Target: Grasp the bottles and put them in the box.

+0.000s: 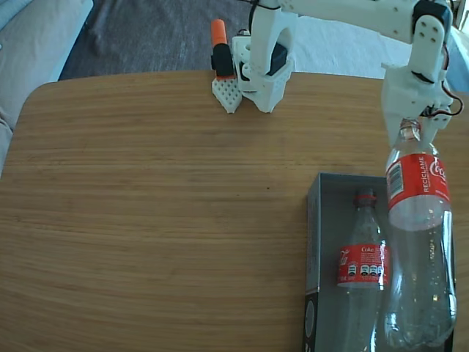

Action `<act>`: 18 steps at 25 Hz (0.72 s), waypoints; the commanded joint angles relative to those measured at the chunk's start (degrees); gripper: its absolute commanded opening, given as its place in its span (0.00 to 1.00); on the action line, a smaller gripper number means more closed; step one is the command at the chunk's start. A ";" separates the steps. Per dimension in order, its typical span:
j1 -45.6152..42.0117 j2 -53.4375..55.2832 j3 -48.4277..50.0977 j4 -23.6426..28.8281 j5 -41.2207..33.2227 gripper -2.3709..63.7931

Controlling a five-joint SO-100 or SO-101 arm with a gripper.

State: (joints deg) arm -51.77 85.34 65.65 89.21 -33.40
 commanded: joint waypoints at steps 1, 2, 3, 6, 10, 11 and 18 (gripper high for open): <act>0.00 -2.11 -6.68 -0.35 -0.09 0.03; 0.00 -3.52 -8.44 -0.44 -0.18 0.03; 0.18 -4.83 -9.84 -0.62 -0.35 0.03; 0.35 -9.40 -14.15 -0.53 -0.53 0.03; 0.35 -14.59 -19.42 -0.09 -0.53 0.03; 0.35 -16.00 -20.48 -0.18 -0.44 0.03; 2.99 -24.26 -27.77 0.09 -0.53 0.03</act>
State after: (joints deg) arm -49.39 60.82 42.63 89.21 -33.31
